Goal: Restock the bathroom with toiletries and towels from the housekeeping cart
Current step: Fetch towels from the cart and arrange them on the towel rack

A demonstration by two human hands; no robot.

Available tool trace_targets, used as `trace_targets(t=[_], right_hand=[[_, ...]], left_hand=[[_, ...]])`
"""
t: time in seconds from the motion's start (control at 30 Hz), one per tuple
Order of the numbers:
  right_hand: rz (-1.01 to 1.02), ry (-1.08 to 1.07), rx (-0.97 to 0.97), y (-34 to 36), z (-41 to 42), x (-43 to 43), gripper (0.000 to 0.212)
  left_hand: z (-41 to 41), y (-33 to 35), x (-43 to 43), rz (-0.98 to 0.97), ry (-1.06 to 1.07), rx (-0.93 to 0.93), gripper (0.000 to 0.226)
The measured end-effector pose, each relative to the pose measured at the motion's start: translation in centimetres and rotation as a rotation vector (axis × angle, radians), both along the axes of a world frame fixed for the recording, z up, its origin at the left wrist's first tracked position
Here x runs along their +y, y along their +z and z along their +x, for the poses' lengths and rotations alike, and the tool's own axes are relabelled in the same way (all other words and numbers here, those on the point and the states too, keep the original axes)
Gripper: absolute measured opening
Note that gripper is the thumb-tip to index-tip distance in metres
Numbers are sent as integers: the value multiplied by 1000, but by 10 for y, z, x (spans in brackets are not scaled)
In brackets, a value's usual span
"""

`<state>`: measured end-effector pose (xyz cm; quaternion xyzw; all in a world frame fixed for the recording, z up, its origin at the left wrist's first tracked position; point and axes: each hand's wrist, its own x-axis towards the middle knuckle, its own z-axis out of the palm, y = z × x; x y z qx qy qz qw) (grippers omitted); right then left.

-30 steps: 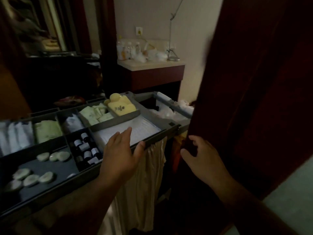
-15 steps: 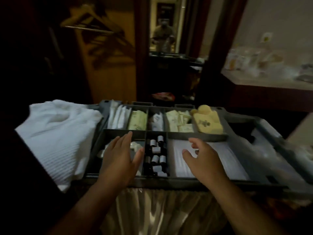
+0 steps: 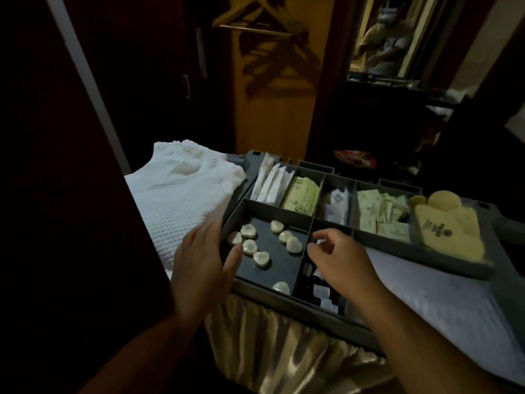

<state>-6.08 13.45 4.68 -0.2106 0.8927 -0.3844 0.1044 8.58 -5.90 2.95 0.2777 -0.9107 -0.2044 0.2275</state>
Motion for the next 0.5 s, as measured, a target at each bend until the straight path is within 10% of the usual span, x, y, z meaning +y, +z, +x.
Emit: trace_targets(t=[0.5], right_hand=[[8, 117, -23, 21, -39, -71, 8]], left_hand=[[-20, 12, -46, -5, 56, 7, 85]])
